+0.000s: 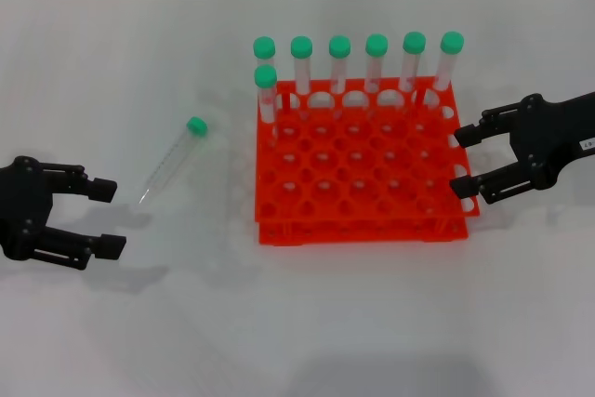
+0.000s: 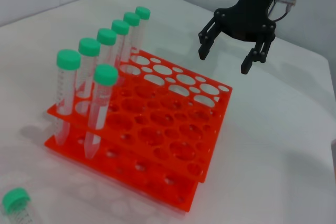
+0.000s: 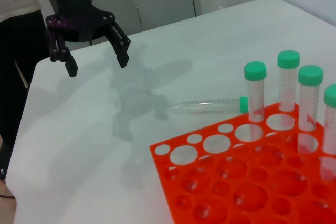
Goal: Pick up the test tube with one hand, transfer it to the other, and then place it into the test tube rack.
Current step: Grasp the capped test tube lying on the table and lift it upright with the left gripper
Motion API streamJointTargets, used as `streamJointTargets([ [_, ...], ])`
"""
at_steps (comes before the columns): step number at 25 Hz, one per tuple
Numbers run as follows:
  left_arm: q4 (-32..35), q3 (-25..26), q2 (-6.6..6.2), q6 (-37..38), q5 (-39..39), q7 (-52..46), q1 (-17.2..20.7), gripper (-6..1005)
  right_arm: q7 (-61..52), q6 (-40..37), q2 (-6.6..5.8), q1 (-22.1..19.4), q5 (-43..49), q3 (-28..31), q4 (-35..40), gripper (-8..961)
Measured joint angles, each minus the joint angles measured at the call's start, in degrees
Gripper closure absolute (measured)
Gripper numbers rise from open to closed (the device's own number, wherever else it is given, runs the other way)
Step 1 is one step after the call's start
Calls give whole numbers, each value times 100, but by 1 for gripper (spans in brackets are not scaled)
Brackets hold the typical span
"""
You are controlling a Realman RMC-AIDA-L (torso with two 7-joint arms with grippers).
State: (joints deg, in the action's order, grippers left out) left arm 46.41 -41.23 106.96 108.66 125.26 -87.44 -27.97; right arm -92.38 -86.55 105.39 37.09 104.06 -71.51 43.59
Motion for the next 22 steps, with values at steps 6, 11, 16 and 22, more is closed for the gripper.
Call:
streamJointTargets([
  [6, 0, -15, 0, -56, 9, -19, 9, 163, 0, 22, 2, 4, 0, -1, 0, 174],
  [11, 0, 2, 11, -57, 97, -34, 8, 171, 3, 35, 8, 12, 0, 3, 0, 174],
  [16, 2, 26, 38, -64, 123, -59, 1, 179, 37, 35, 23, 6, -10, 14, 5, 174],
  [22, 746, 170, 97, -306, 124, -1136, 32, 188, 220, 43, 158, -24, 37, 334, 13, 174],
])
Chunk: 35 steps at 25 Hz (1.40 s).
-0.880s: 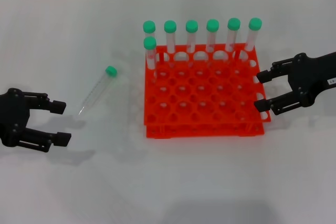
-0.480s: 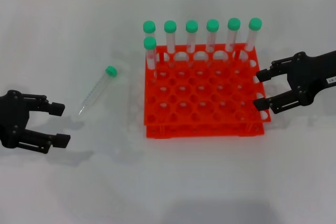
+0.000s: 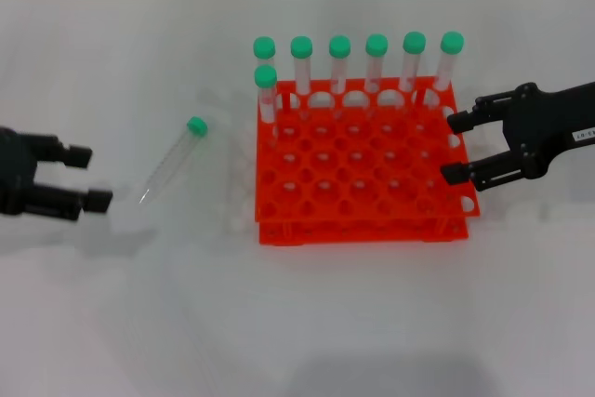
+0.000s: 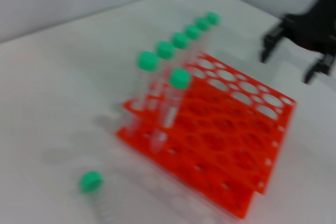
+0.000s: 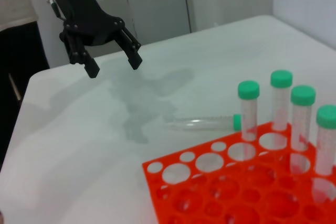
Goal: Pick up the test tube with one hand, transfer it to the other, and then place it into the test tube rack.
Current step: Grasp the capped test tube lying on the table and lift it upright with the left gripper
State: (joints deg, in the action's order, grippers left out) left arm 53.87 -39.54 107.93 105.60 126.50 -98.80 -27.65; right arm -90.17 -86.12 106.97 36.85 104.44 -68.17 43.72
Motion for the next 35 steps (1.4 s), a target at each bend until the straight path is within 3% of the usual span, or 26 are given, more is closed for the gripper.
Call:
streamJointTargets([
  [5, 934, 6, 127, -56, 188, -1410, -31, 196, 188, 23, 105, -93, 23, 262, 59, 174],
  [9, 1093, -34, 123, -90, 873, -2461, -334, 202, 321, 92, 210, -184, 26, 282, 192, 174],
  [17, 702, -53, 211, -169, 2101, -3043, -1093, 214, 419, 154, 300, -173, 32, 280, 280, 174],
  [22, 118, -344, 312, -715, 2740, -3174, -1436, 222, 440, 157, 375, -119, 34, 240, 312, 174],
  [29, -364, -897, 432, -1657, 2937, -3516, -1674, 233, 445, 138, 406, -108, 34, 217, 316, 174],
  [35, -534, -1221, 676, -2230, 2984, -3663, -1735, 242, 493, 168, 453, -78, 63, 216, 315, 174],
])
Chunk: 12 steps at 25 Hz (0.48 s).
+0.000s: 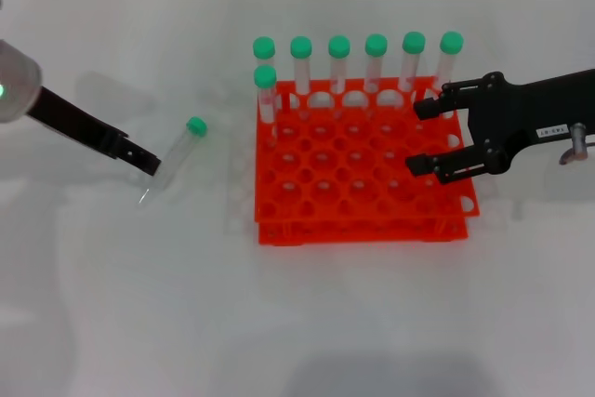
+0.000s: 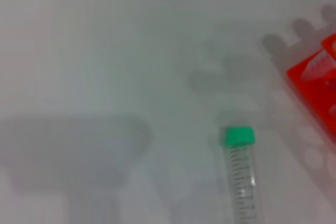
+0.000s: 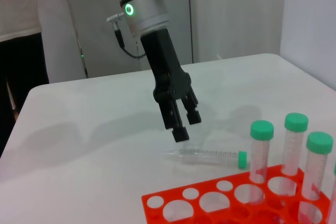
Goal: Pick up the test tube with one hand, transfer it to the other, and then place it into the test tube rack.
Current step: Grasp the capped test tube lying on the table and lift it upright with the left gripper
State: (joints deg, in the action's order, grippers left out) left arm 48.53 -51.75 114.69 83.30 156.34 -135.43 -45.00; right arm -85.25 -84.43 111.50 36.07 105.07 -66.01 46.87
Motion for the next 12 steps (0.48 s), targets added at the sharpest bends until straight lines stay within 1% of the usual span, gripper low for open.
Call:
streamJointTargets([
  [4, -112, -183, 141, -73, 4, -51, -71, 248, -4, -3, 13, 38, 23, -6, 0, 173],
  [7, -202, -289, 183, -94, 5, -106, -137, 253, 11, 0, 20, 40, 32, -8, -1, 173],
  [12, -245, -462, 192, -97, 8, -278, -147, 261, 22, 0, 21, 40, 35, -9, -7, 173],
])
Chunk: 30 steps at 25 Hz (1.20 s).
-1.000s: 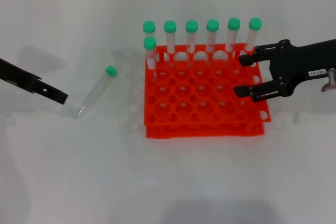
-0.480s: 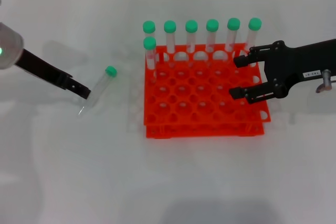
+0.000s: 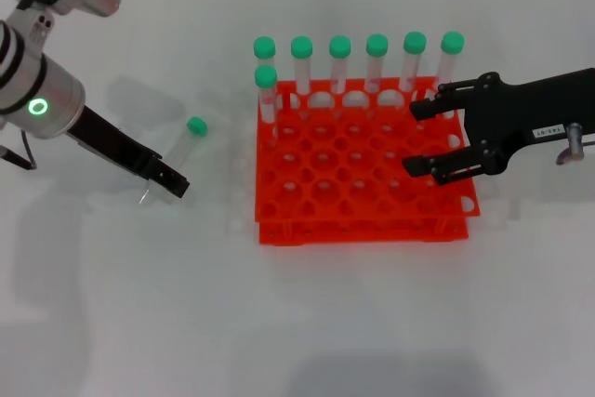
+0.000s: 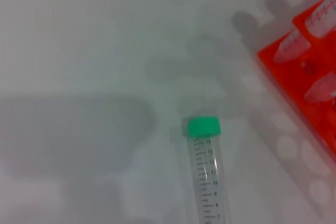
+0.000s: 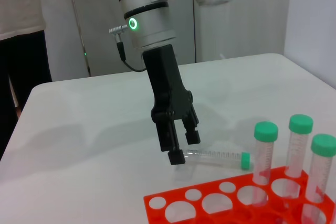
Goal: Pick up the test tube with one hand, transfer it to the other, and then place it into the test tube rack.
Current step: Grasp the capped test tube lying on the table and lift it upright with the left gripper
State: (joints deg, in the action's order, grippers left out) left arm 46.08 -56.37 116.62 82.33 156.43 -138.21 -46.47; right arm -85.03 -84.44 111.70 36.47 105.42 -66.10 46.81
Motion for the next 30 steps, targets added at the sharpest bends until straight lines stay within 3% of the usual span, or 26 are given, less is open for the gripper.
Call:
streamJointTargets([
  [14, -29, -201, 1, -31, 61, -291, -12, 282, 5, 76, -9, 9, 85, 9, -6, 173],
  [19, -29, -211, 101, -79, 245, -325, -12, 290, 11, 82, -6, 9, 85, 9, -5, 173],
  [25, -35, -242, 137, -156, 368, -431, -21, 535, 13, 83, 0, 9, 85, 9, -6, 173],
  [30, -37, -288, 135, -158, 391, -462, -27, 562, 13, 82, 0, 9, 84, 5, -6, 173],
])
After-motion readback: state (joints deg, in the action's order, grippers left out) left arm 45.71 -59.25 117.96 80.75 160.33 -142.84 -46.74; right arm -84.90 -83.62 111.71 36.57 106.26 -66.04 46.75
